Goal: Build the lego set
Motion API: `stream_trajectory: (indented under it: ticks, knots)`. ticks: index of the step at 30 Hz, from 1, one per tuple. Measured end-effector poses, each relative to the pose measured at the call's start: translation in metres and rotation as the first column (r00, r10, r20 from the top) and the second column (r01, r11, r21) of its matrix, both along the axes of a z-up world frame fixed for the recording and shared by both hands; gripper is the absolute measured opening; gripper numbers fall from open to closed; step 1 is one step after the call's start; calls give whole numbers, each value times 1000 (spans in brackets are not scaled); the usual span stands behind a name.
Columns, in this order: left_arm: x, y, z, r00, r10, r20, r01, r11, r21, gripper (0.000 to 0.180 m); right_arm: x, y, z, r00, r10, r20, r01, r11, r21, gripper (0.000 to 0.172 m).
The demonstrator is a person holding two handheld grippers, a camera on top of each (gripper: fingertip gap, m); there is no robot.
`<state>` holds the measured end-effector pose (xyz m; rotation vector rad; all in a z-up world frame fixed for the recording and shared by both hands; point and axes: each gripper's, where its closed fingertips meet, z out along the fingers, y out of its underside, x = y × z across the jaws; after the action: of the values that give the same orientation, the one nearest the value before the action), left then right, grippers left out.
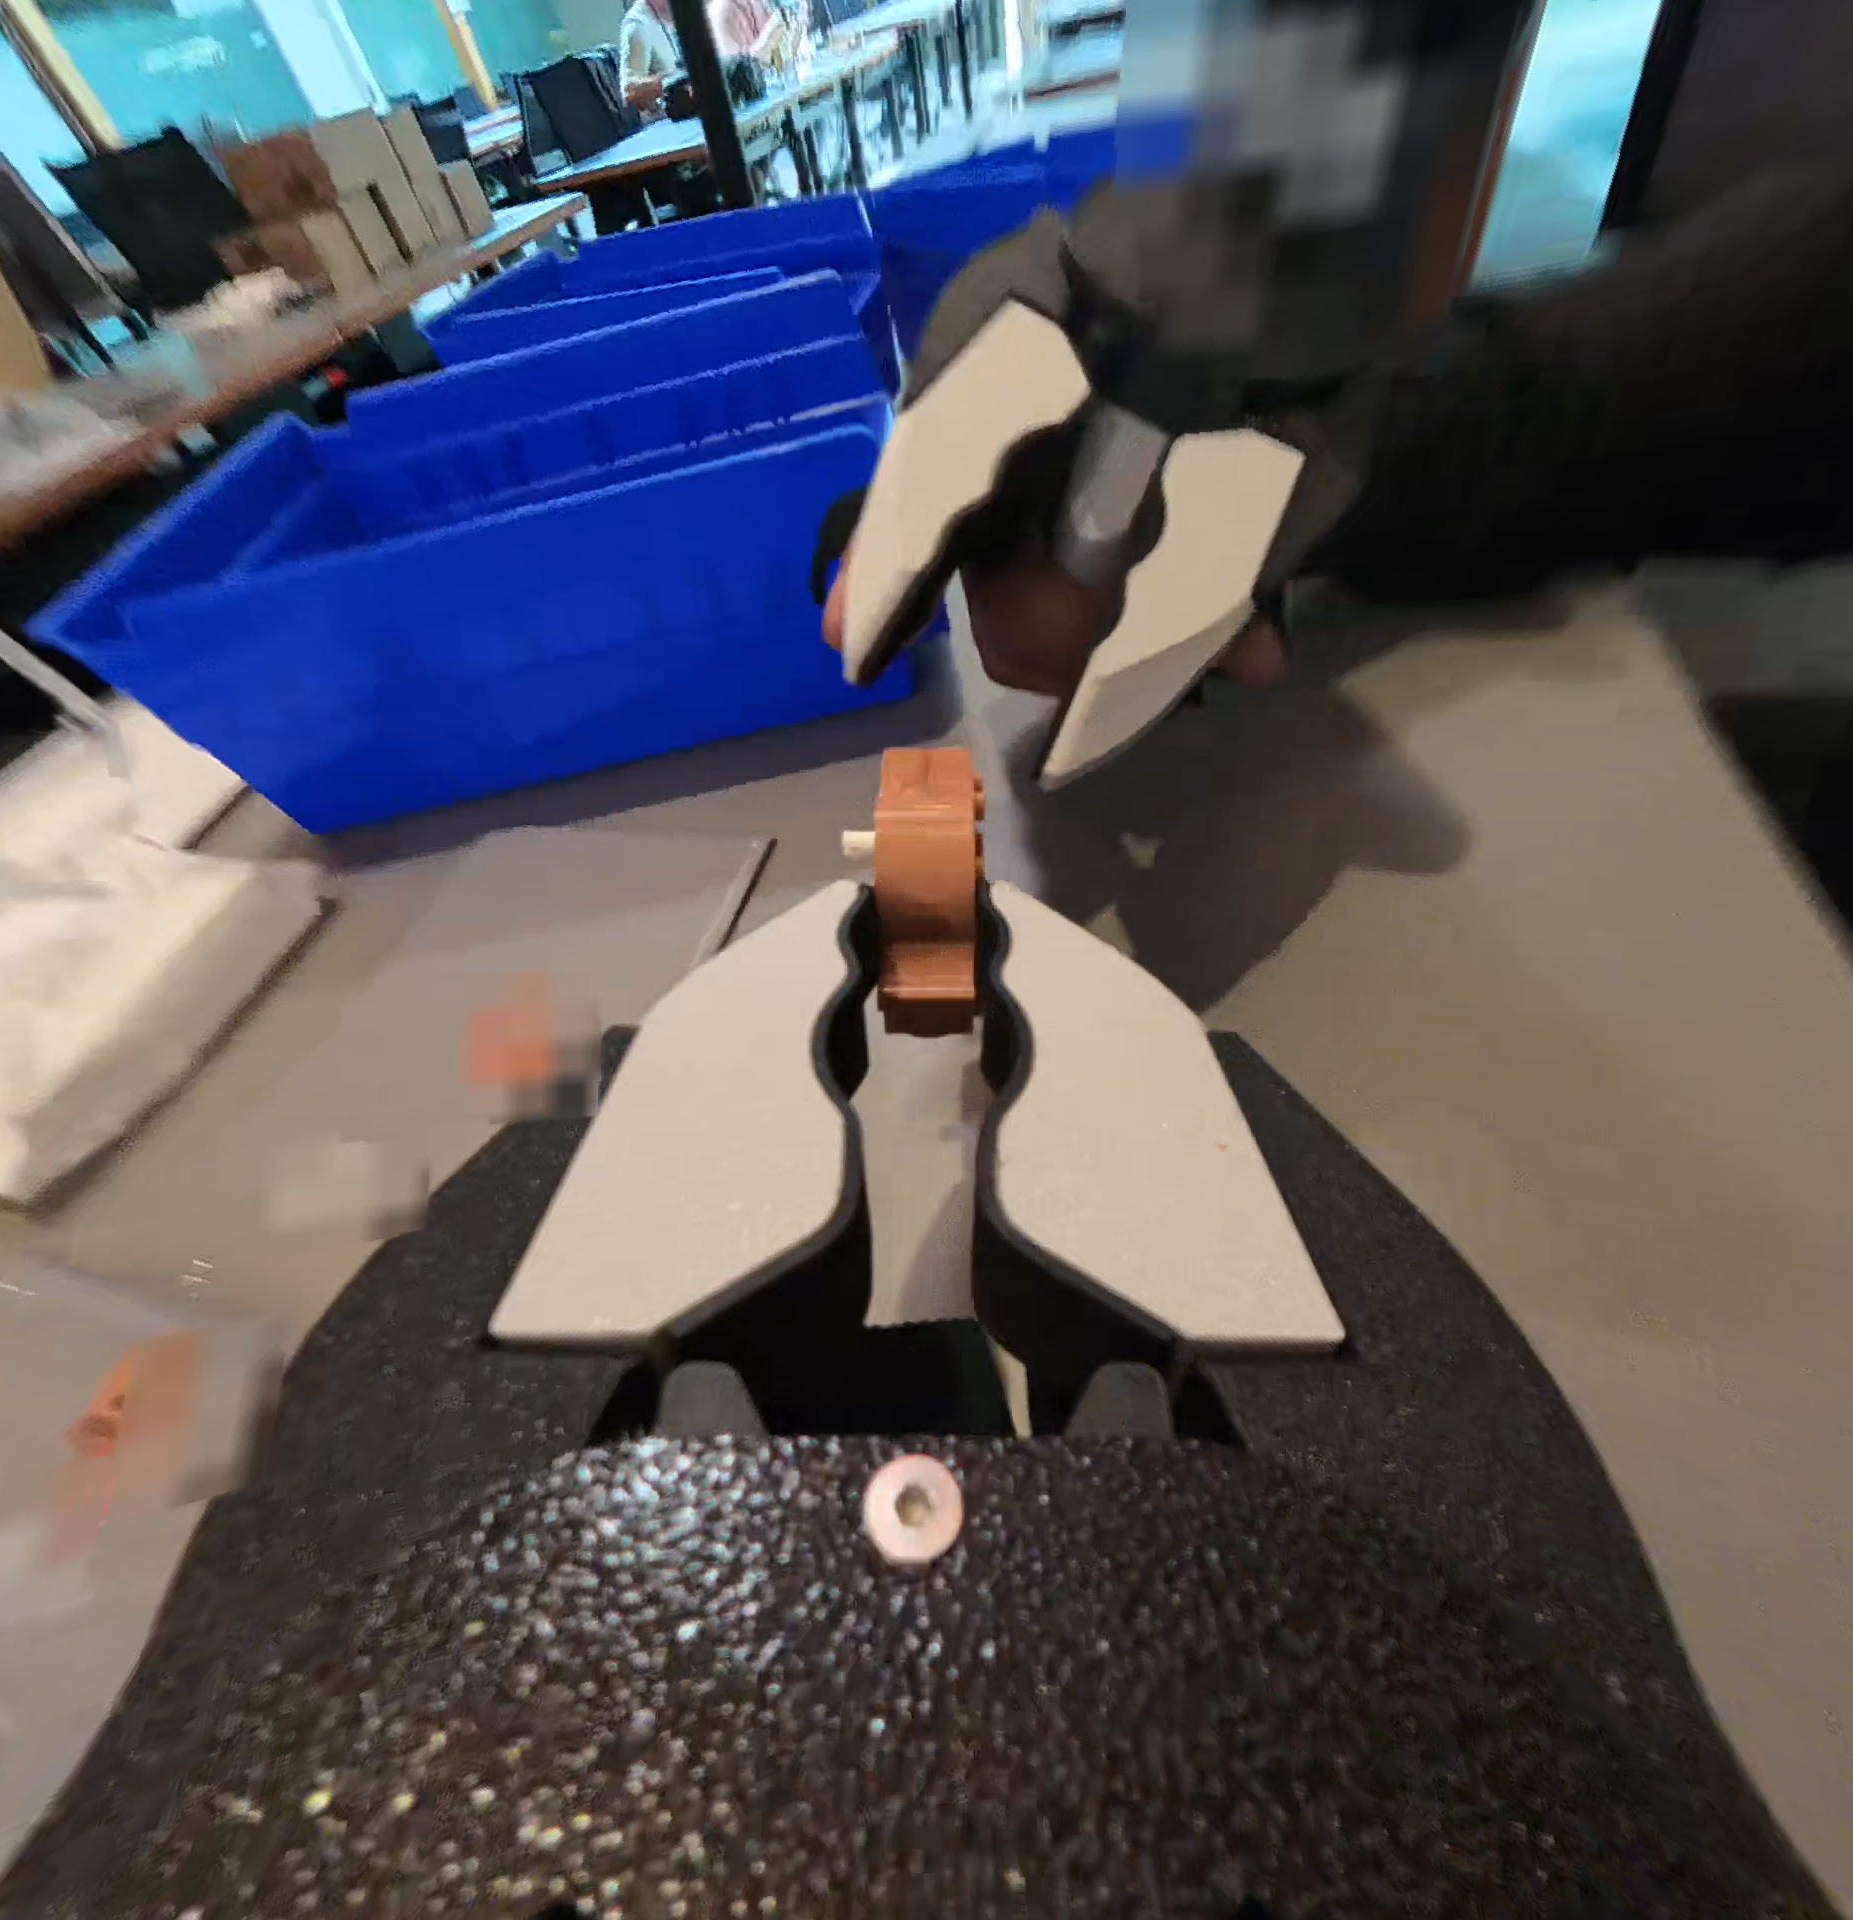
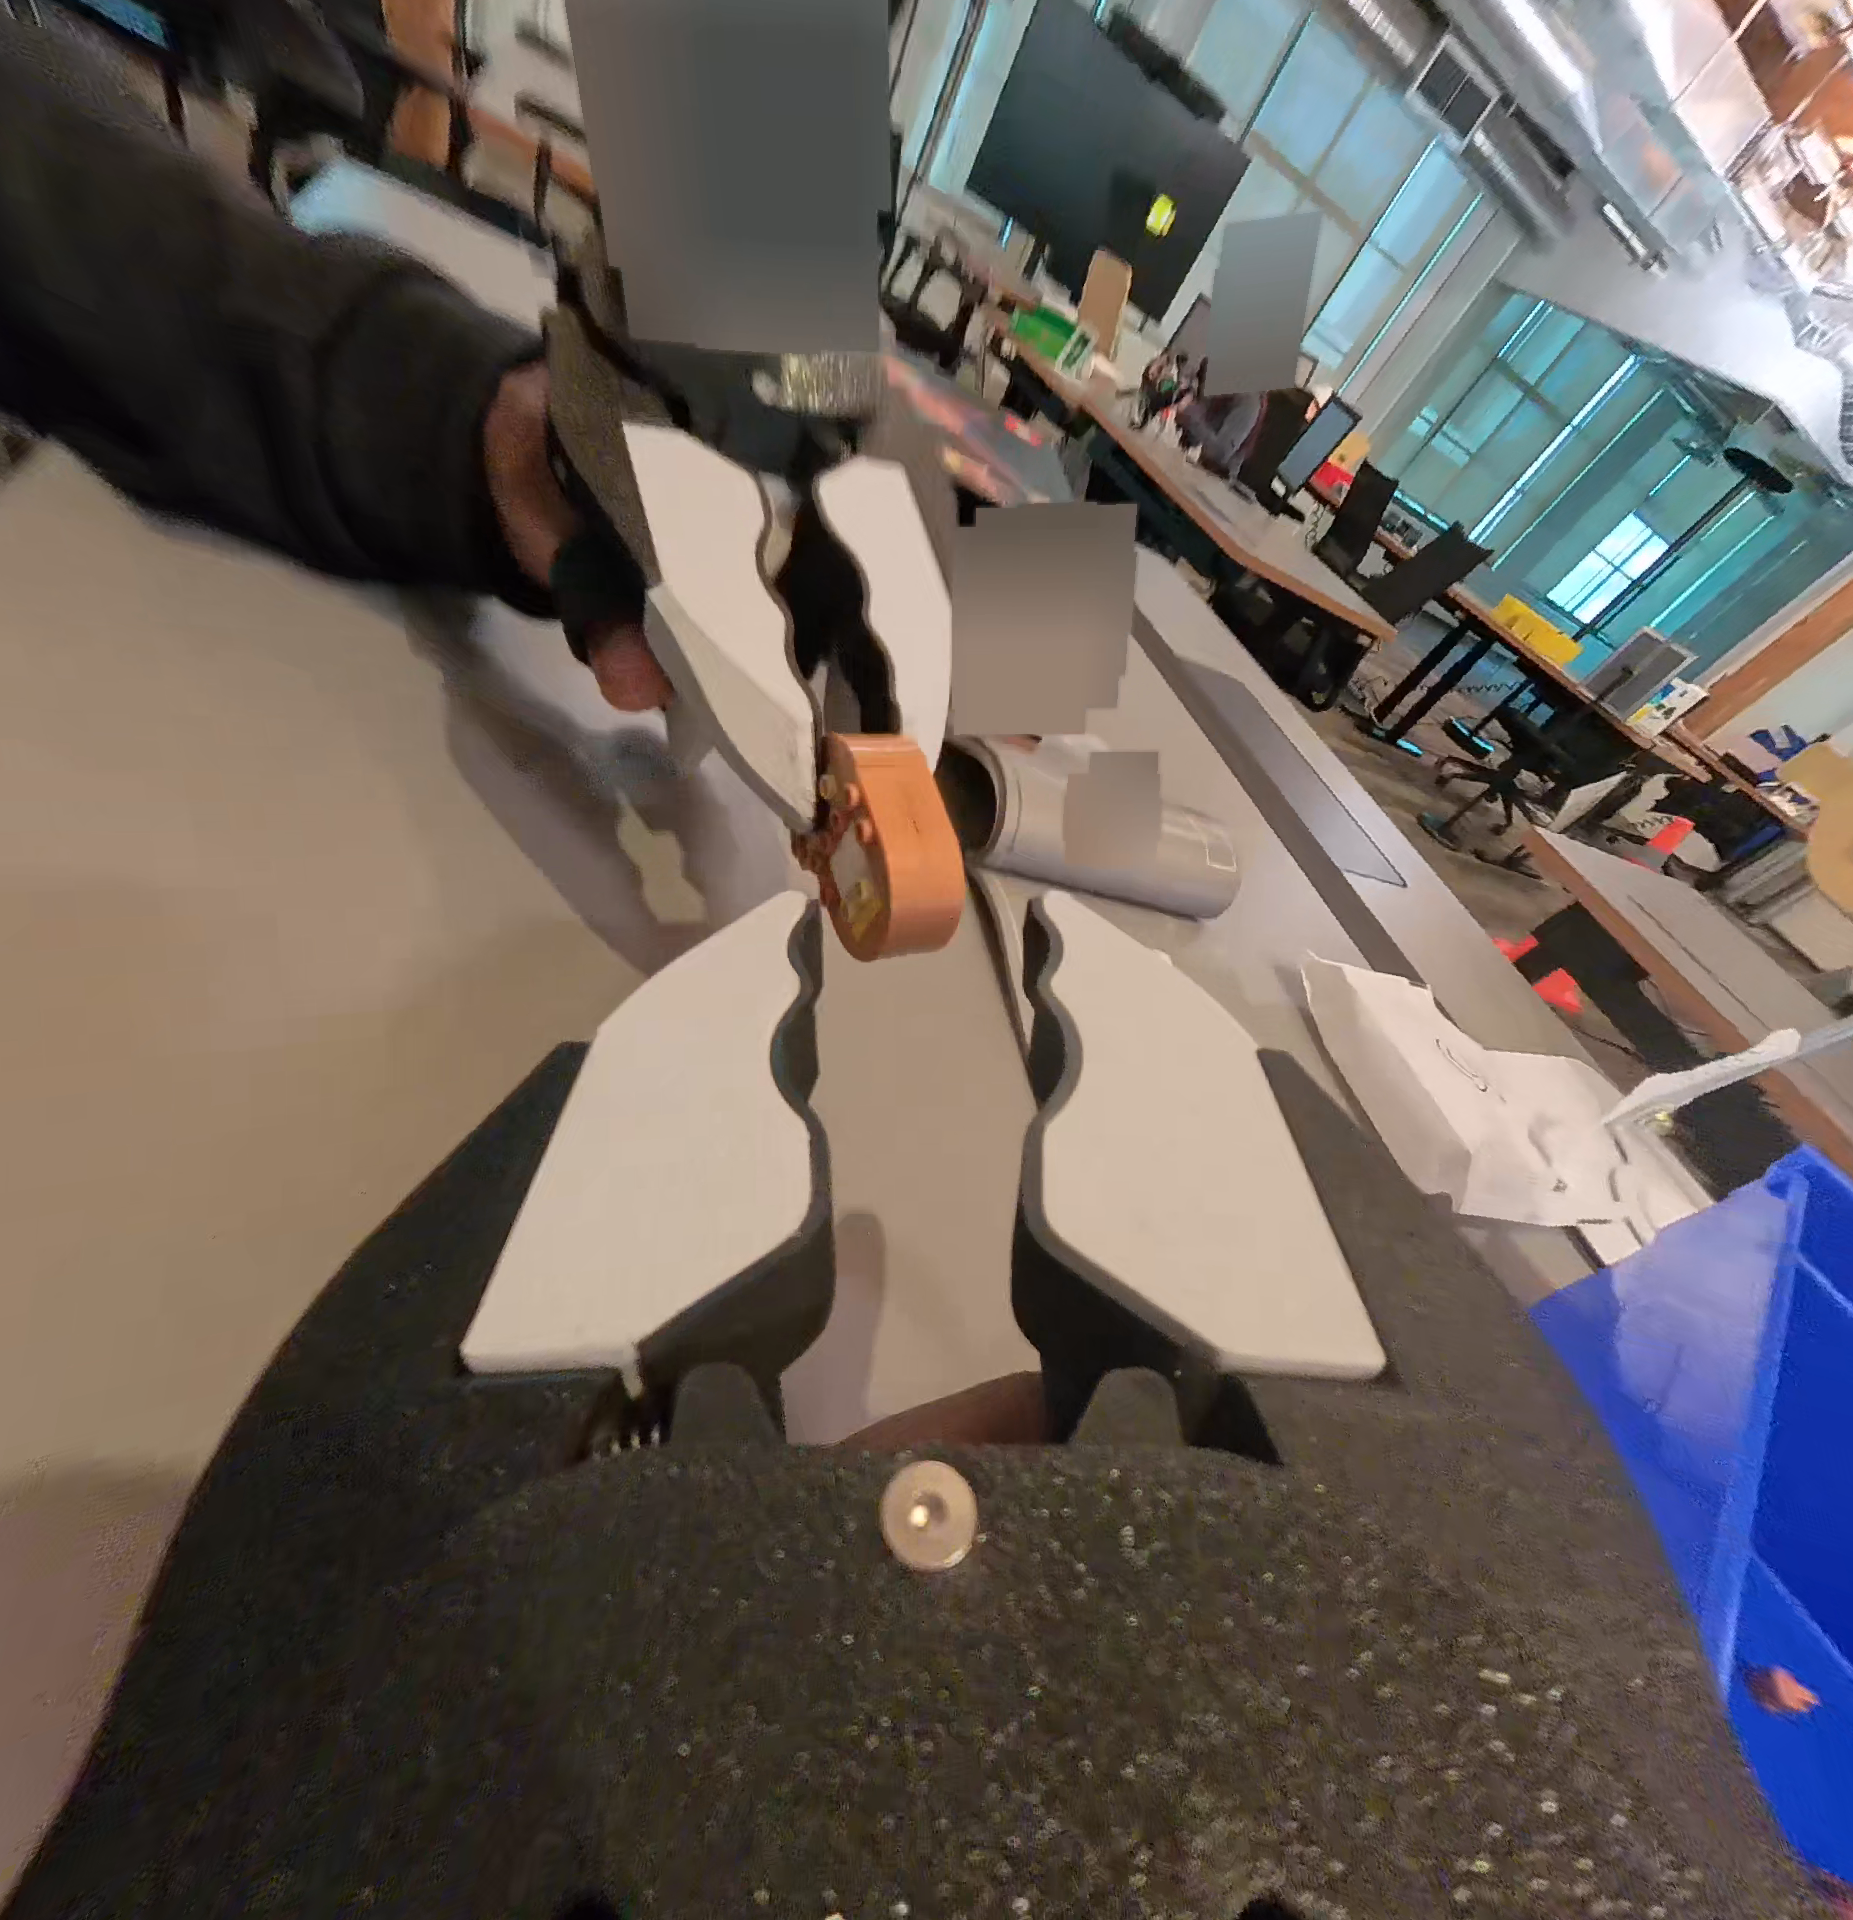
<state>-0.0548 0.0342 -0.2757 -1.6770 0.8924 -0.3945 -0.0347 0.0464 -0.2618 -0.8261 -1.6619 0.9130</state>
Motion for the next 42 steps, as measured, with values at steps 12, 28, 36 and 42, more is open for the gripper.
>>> stream_trajectory:
  ticks: [12, 28, 36, 42]
  knots:
    - [16, -12, 4, 993, -17, -116, 41, 977, 209, 29, -4, -12, -12, 1000, -18, -20, 22, 981, 192, 25]
    - [-3, -18, 31, 896, -105, 432, 134, 990, -38, 30, -2, -26, 19, 933, -9, -359, 272, 670, 691, 25]
    - [-2, -20, 31, 922, -109, 371, 122, 992, -12, 25, -3, -27, 11, 952, -14, -306, 218, 732, 646, 25]
    - [-15, -8, 27, 933, -6, 359, 25, 999, -48, 27, -8, -14, -20, 996, -80, -42, 91, 896, 435, 25]
